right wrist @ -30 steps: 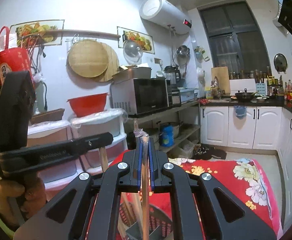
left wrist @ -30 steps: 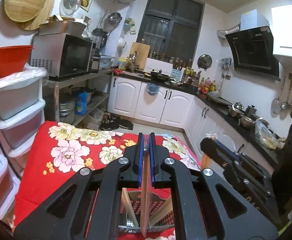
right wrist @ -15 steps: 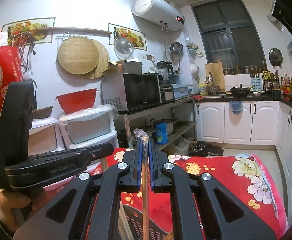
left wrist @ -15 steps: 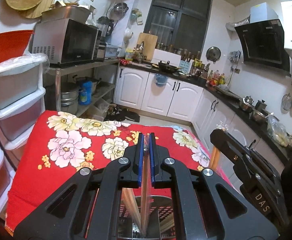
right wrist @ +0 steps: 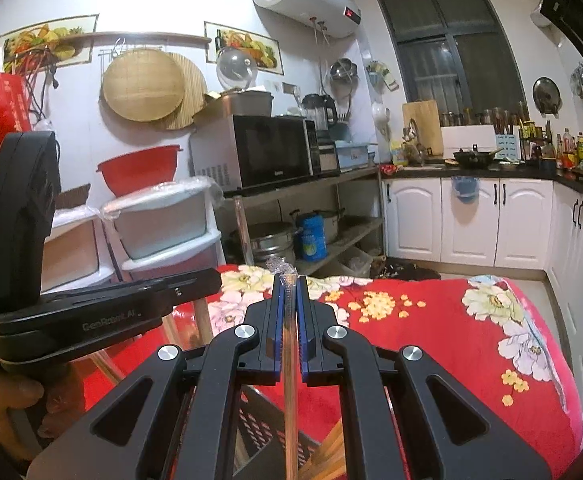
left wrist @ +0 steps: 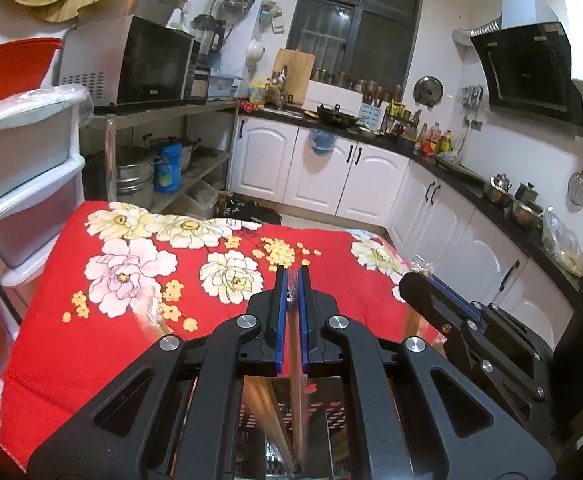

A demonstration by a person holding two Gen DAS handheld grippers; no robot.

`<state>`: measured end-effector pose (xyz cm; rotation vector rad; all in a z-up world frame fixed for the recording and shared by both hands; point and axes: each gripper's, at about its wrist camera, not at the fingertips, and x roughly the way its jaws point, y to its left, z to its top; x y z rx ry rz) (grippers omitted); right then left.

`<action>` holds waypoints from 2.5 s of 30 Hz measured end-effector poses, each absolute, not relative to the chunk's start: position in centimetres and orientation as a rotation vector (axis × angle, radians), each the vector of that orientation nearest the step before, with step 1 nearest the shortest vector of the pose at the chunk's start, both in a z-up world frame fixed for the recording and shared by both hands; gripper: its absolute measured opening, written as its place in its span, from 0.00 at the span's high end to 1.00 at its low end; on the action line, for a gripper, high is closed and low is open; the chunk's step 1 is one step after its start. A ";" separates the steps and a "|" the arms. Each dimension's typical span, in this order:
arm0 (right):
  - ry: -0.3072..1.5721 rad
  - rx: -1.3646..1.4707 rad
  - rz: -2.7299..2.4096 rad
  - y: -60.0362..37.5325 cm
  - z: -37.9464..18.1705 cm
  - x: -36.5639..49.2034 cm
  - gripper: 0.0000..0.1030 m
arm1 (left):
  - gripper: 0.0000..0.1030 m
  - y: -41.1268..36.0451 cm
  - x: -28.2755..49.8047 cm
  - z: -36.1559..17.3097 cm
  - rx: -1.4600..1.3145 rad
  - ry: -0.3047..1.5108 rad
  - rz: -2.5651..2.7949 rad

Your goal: Organize utensils

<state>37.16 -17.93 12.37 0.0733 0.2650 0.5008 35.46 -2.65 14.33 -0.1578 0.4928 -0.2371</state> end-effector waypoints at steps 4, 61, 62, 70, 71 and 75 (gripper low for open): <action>0.296 0.052 0.495 -18.1 11.3 37.0 0.94 | 0.99 -3.2 35.4 13.3 -0.134 0.511 -0.243; 0.521 -0.015 0.449 -20.4 5.5 21.1 0.09 | 0.11 1.6 18.8 6.3 -0.208 0.646 -0.156; 0.527 -0.016 0.451 -20.3 5.1 20.9 0.09 | 0.11 1.7 18.6 6.1 -0.207 0.645 -0.152; 0.528 -0.043 0.438 -19.0 2.6 19.5 0.09 | 0.11 2.0 16.9 3.8 -0.218 0.617 -0.143; 0.525 -0.045 0.434 -18.8 2.3 19.3 0.09 | 0.11 2.0 16.8 3.7 -0.219 0.612 -0.142; 0.484 -0.066 0.402 -18.3 1.6 18.5 0.09 | 0.11 2.3 16.1 3.0 -0.217 0.582 -0.142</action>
